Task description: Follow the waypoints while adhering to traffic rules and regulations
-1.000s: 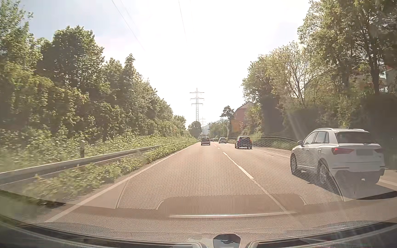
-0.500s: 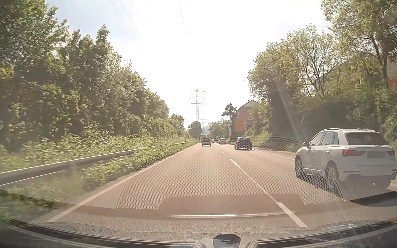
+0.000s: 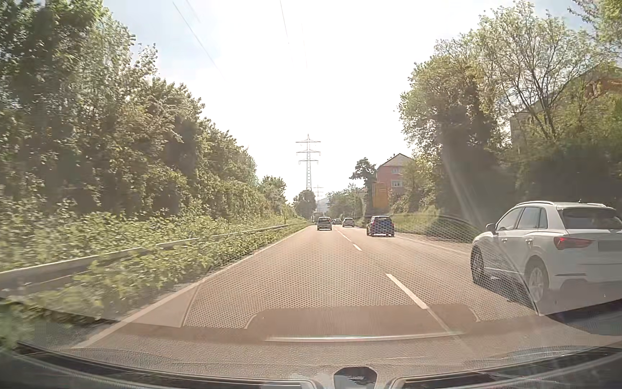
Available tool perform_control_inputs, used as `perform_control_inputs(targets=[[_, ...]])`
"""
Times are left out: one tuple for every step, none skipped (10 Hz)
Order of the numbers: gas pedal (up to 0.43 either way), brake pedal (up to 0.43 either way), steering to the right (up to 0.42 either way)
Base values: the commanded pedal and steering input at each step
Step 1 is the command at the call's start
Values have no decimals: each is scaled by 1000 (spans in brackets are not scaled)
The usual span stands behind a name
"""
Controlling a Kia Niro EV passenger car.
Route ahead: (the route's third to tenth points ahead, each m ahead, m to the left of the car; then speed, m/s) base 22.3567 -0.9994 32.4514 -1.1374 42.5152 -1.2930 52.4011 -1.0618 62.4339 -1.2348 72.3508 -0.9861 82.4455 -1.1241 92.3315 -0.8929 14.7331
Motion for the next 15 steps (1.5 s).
perform_control_inputs(targets=[[98, 0, 0], [98, 0, 0], [98, 0, 0], [98, 0, 0], [98, 0, 0], [98, 0, 0], [98, 0, 0], [98, 0, 0], [98, 0, 0], [98, 0, 0], [98, 0, 0], [98, 0, 0], [98, 0, 0], [98, 0, 0], [98, 0, 0]])
